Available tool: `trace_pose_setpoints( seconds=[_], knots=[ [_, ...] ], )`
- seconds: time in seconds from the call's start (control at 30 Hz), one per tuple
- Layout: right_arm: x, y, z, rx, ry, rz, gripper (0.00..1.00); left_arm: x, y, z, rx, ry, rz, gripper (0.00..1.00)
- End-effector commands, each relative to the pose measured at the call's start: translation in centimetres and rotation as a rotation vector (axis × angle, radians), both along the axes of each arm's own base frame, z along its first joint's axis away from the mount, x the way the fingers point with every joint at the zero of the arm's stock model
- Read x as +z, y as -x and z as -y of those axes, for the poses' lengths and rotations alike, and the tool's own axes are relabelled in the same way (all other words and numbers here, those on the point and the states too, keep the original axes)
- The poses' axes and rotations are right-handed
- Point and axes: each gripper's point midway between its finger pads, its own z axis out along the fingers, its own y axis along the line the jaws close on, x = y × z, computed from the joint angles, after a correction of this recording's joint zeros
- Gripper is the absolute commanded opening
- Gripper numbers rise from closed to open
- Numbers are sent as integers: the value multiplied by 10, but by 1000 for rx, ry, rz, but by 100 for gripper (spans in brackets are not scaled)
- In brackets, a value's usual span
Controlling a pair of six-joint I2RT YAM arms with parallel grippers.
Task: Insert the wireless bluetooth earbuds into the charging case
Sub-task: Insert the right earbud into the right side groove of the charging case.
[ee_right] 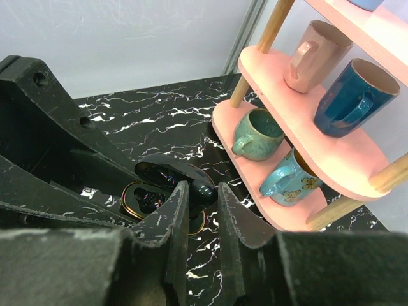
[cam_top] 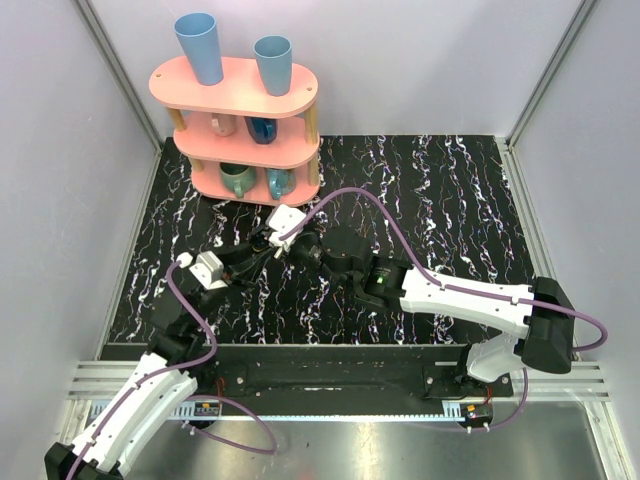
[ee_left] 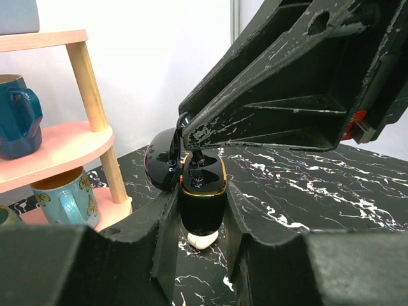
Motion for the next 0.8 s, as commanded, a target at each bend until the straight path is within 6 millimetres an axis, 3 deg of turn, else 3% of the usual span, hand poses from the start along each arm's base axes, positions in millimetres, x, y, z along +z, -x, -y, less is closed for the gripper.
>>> trace_pose_setpoints(
  seconds=[0.0,0.27,0.63,0.73,0.77],
  knots=[
    [6,8,0,30,-19,8,20,49,8,-11,32,91,106,0],
    [-3,21,-4,106,23,1,23,51,1,-14,61,112,59,0],
    [-12,24,-11,128,89,8,23,57,-1,-13,52,120,38,0],
    [-15,25,-9,129,90,11,29,59,0,-14,57,124,46,0],
    [-15,25,-10,132,89,11,19,59,0,-14,58,122,46,0]
  ],
)
